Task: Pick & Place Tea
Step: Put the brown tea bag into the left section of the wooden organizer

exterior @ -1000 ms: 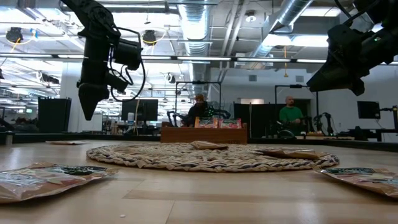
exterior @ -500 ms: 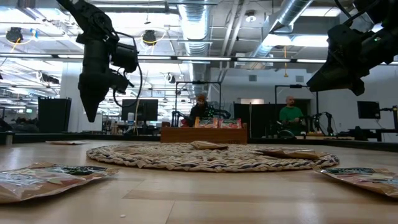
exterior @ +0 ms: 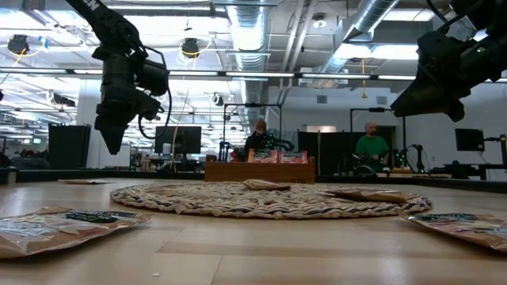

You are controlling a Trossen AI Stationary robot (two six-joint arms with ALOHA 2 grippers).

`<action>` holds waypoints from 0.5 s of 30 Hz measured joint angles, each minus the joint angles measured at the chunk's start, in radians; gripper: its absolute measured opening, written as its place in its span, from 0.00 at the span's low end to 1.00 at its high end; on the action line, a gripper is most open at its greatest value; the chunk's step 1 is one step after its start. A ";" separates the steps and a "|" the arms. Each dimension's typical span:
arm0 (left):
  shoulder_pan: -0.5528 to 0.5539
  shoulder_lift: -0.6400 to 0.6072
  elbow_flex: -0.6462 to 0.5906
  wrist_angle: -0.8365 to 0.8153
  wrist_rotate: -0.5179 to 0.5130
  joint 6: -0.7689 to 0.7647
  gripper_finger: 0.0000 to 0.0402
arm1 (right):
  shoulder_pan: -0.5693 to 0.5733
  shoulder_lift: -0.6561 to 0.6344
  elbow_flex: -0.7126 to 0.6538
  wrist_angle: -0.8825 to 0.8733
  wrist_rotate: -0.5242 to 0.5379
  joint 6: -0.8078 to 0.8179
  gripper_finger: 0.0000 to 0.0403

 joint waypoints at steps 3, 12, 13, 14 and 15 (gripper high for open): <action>0.000 0.000 0.000 -0.001 -0.029 0.008 0.27 | 0.000 0.000 0.000 0.000 0.000 0.000 0.23; 0.001 0.029 0.000 -0.005 -0.076 -0.014 0.27 | 0.000 0.000 0.000 0.000 0.000 0.000 0.23; 0.003 0.046 0.000 -0.004 -0.083 -0.028 0.27 | 0.000 0.000 0.000 0.000 0.000 0.000 0.23; 0.003 0.065 0.000 -0.002 -0.086 -0.052 0.27 | 0.000 0.000 0.000 0.000 0.000 0.000 0.23; 0.003 0.087 0.000 0.000 -0.091 -0.086 0.27 | 0.000 0.000 0.000 0.000 0.000 0.001 0.23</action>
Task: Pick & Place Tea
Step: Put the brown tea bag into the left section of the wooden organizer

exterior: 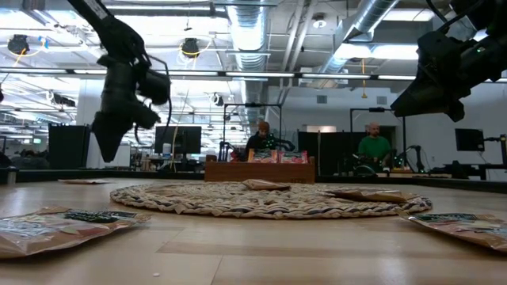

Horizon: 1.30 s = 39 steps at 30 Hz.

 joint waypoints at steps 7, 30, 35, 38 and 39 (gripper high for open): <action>-0.005 0.101 0.000 0.004 0.008 -0.115 0.27 | 0.000 0.000 0.000 0.000 -0.001 0.000 0.23; -0.042 0.154 0.001 0.063 -0.157 0.206 0.27 | 0.000 0.000 0.000 0.022 0.000 0.001 0.23; -0.042 0.220 0.008 0.057 -0.151 0.249 0.27 | 0.000 0.000 0.000 0.038 0.000 0.001 0.23; -0.043 0.239 0.008 0.057 -0.149 0.263 0.27 | 0.000 0.000 0.000 0.039 0.000 0.001 0.23; -0.045 0.239 0.008 0.057 -0.144 0.268 0.27 | 0.000 0.000 0.000 0.040 0.000 0.001 0.23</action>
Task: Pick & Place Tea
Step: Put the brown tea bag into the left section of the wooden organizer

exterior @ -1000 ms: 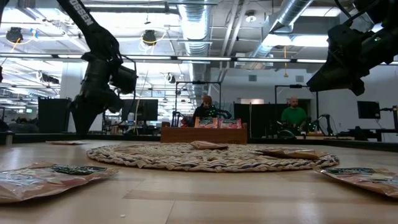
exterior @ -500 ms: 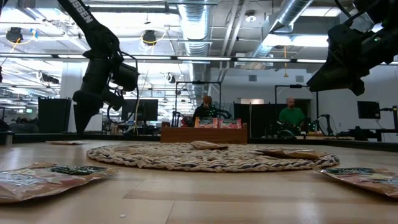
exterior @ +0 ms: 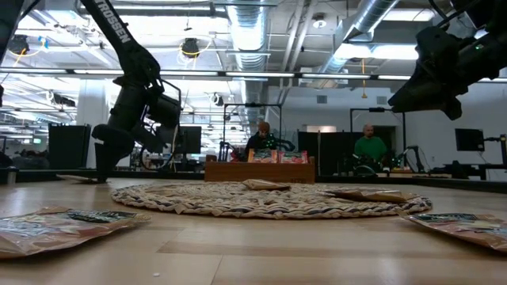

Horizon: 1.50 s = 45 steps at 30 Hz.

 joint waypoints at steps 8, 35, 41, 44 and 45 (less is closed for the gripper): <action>-0.005 0.000 -0.003 0.032 0.001 -0.072 0.23 | 0.000 0.000 0.000 0.001 0.000 0.000 0.23; -0.005 -0.052 0.002 0.052 0.027 -0.320 0.00 | 0.000 0.000 0.000 0.001 -0.002 0.000 0.23; -0.007 -0.120 0.045 0.052 0.008 -0.346 0.00 | 0.000 0.000 0.000 0.001 -0.002 0.000 0.23; -0.020 -0.149 0.063 0.042 -0.021 -0.347 0.00 | 0.000 0.000 0.000 0.001 -0.002 0.000 0.23; -0.025 -0.158 0.069 0.039 -0.042 -0.346 0.00 | 0.000 0.000 0.000 0.001 -0.002 0.000 0.23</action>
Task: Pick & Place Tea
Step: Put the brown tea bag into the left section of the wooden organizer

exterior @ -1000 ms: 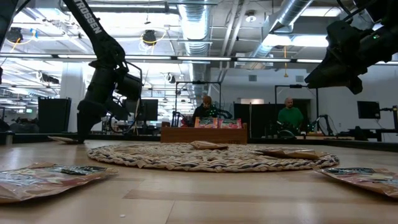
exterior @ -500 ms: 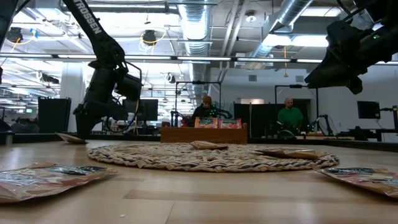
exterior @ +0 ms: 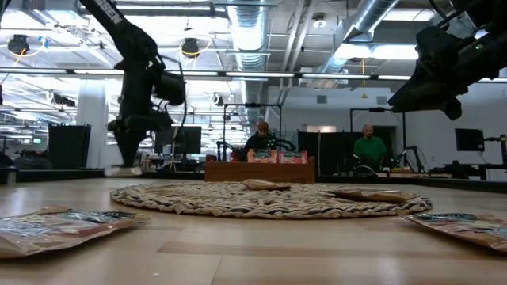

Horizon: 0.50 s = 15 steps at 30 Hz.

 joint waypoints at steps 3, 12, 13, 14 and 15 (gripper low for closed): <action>-0.025 -0.019 0.020 -0.039 -0.061 0.000 0.00 | 0.000 0.000 0.000 0.000 0.000 0.000 0.23; -0.170 -0.059 0.195 -0.054 -0.234 0.004 0.00 | 0.000 0.000 0.000 0.000 0.000 0.000 0.23; -0.188 -0.059 0.222 -0.050 -0.255 0.006 0.00 | 0.000 0.000 0.000 0.000 0.000 0.000 0.23; -0.205 -0.059 0.248 -0.045 -0.274 0.013 0.00 | 0.000 0.000 0.000 0.000 0.000 0.000 0.23; -0.225 -0.059 0.275 -0.033 -0.296 0.025 0.00 | 0.000 0.000 0.000 0.000 0.000 0.000 0.23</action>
